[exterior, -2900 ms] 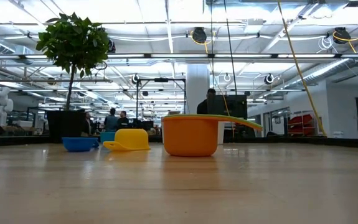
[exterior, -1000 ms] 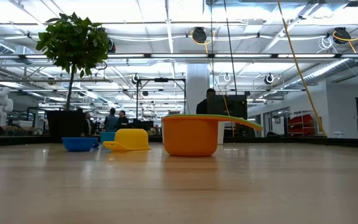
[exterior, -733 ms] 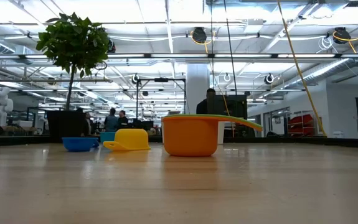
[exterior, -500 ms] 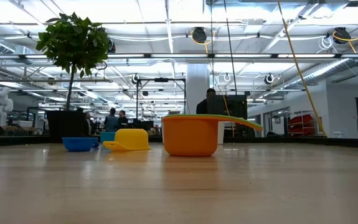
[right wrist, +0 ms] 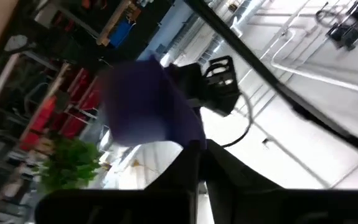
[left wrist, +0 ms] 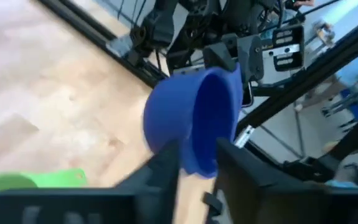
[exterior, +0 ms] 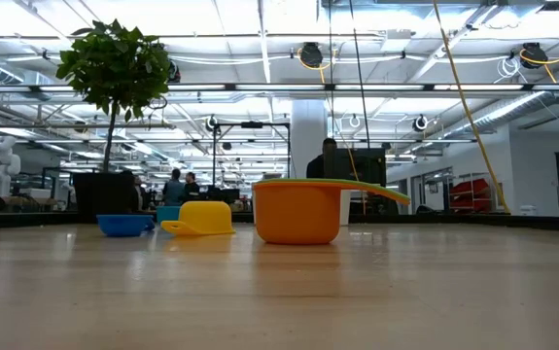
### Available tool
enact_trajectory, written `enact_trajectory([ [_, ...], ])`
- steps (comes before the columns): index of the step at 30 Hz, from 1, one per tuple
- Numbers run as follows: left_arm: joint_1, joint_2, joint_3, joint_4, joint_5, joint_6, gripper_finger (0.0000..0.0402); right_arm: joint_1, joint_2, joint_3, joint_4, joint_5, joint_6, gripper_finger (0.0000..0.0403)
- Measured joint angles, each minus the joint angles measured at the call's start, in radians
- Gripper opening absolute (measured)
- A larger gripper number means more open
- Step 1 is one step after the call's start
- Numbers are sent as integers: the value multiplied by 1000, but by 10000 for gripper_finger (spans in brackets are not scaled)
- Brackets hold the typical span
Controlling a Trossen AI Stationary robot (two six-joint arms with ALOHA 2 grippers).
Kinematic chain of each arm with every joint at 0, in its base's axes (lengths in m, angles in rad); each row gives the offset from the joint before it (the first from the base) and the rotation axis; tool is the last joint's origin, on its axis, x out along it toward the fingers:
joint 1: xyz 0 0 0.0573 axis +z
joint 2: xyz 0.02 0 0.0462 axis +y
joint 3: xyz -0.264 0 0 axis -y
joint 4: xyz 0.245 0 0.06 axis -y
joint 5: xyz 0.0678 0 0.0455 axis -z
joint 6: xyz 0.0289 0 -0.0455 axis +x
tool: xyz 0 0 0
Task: Nest measuring cups in basket
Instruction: Stack the dark blue measuring cup on top of the green measuring cup
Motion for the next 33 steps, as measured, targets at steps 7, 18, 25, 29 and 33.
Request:
enact_trajectory([
  [7,0,-21,0,-18,-198,220,298,-48,0,1,3,85,193,2],
  [18,-13,-41,1,-253,-481,223,307,-128,0,1,-153,213,1079,1],
  [25,-25,-1,1,-370,-578,89,239,-180,66,1,-303,289,1467,1],
  [29,-26,15,1,-414,-589,31,207,-226,171,18,-298,356,1537,0],
  [33,-20,29,2,-425,-611,-15,187,-248,304,68,-297,378,1527,0],
])
